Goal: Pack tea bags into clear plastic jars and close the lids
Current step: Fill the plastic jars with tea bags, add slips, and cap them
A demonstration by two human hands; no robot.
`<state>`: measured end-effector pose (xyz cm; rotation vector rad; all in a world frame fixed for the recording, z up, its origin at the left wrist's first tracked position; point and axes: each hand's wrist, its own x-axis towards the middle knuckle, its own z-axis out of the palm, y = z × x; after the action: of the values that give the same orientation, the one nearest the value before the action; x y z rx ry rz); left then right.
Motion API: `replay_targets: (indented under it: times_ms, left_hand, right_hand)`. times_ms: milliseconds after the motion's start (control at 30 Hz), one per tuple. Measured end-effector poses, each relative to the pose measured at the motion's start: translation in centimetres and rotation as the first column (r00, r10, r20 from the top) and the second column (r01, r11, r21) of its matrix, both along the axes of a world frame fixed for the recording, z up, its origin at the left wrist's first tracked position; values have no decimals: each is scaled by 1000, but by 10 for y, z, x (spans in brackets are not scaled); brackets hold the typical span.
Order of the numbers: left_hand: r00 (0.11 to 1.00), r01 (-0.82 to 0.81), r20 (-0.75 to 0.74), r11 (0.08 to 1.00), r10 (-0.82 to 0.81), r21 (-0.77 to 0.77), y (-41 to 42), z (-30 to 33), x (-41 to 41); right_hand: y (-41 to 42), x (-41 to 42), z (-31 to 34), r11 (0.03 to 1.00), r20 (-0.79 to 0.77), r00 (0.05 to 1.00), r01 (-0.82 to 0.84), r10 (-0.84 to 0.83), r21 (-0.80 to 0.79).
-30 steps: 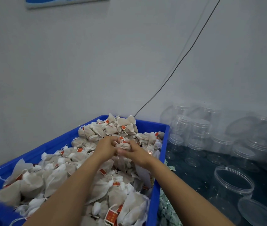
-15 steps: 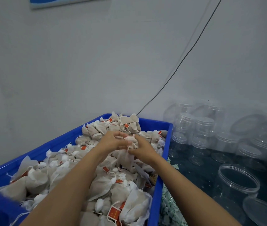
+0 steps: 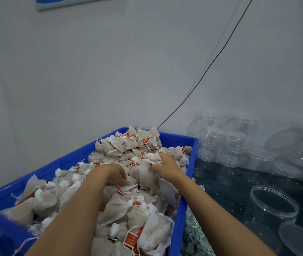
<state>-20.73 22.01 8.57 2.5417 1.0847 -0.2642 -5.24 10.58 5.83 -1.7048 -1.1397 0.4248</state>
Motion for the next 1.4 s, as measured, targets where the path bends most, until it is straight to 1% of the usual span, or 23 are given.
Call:
replay_targets:
  times_ms: [167, 233, 333, 400, 500, 633, 700, 767, 967, 1000, 1067, 1167, 1200, 1233, 1300, 1333, 1400]
  left_hand:
    - [997, 36, -61, 998, -39, -44, 6, 4, -4]
    - [998, 36, -43, 998, -38, -55, 8, 5, -5]
    - [997, 56, 47, 998, -55, -7, 8, 1, -4]
    - [984, 77, 162, 997, -77, 5, 9, -2, -1]
    - [923, 40, 384, 999, -34, -7, 11, -4, 2]
    - [818, -95, 569, 995, 83, -9, 15, -4, 8]
    - [771, -151, 626, 988, 115, 5, 15, -3, 9]
    - [743, -174, 657, 985, 125, 10, 14, -4, 11]
    - [728, -122, 680, 992, 88, 2, 2, -9, 25]
    - [728, -117, 677, 993, 107, -31, 0, -9, 27]
    - [743, -106, 647, 984, 175, -143, -3, -7, 30]
    - [788, -95, 562, 953, 249, -289, -8, -7, 30]
    - [787, -102, 547, 934, 287, -343, -10, -6, 29]
    - [772, -114, 533, 901, 345, -418, -12, -6, 29]
    - [725, -116, 499, 799, 474, -590, -13, -6, 28]
    - [710, -97, 478, 745, 517, -660, -12, -5, 27]
    - [699, -52, 437, 650, 566, -758, -11, -1, 24]
  right_hand:
    - [-6, 0, 6, 997, -133, 989, -69, 64, -32]
    - [-7, 1, 8, 997, -151, 987, -69, 62, -42]
    - [-7, 1, 9, 998, -171, 984, -53, 47, -32]
    - [-8, 1, 8, 999, -196, 980, -38, 34, -20]
    - [-9, 1, 9, 999, -209, 978, -31, 28, -13]
    - [-9, 0, 9, 999, -219, 975, -44, 44, 4]
    - [-10, -1, 9, 998, -235, 970, -62, 66, 22]
    - [-10, -2, 10, 996, -247, 965, -88, 92, 31]
    - [-8, -4, 9, 981, -258, 947, -179, 193, 77]
    - [-8, -4, 9, 979, -251, 946, -192, 204, 73]
    - [-8, -4, 8, 973, -225, 946, -224, 231, 59]
    - [-7, -5, 7, 954, -163, 940, -295, 298, 43]
    - [-7, -6, 7, 950, -151, 938, -311, 312, 32]
    - [-7, -7, 7, 944, -132, 936, -329, 327, 14]
    - [-6, -9, 7, 934, -30, 935, -355, 354, -50]
    - [-5, -9, 6, 933, 20, 935, -351, 354, -84]
    - [-6, -11, 6, 939, 46, 942, -325, 332, -112]
